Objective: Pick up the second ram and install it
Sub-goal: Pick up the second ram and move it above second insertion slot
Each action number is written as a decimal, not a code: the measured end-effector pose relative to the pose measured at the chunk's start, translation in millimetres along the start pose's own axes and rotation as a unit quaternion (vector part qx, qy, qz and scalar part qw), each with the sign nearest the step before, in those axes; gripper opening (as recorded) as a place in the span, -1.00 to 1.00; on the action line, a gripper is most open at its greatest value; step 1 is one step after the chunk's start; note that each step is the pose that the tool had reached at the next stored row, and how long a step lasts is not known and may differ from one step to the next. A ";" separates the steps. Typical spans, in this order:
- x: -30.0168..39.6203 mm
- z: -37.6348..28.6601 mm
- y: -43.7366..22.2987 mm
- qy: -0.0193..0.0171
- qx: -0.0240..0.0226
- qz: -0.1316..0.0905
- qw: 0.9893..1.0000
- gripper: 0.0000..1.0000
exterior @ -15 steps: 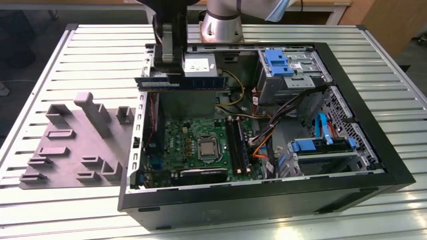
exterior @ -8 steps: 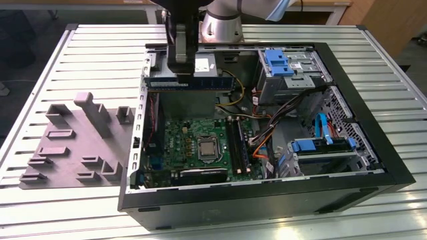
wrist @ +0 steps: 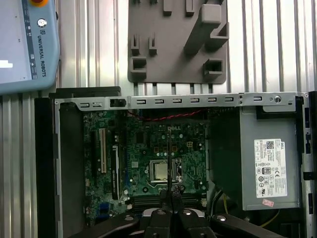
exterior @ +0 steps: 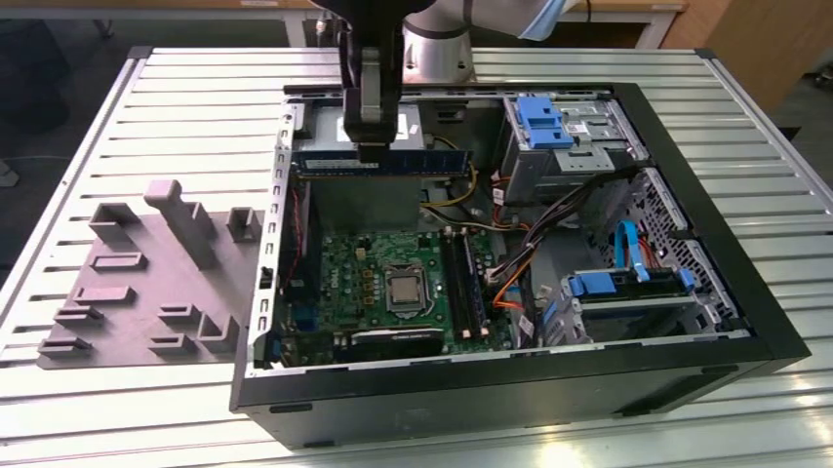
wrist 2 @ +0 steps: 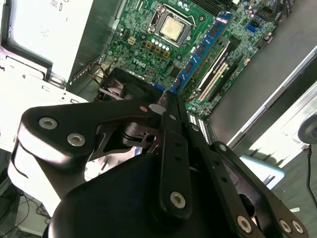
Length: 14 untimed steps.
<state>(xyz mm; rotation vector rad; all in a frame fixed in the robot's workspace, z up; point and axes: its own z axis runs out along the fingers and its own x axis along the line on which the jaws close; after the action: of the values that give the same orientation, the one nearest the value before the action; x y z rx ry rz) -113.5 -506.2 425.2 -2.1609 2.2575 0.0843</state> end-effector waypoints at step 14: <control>-0.1 4.7 -8.4 0.000 0.000 0.000 1.000 -0.77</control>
<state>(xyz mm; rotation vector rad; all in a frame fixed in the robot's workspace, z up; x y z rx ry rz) -105.2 -506.2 420.3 -2.1612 2.2575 0.0851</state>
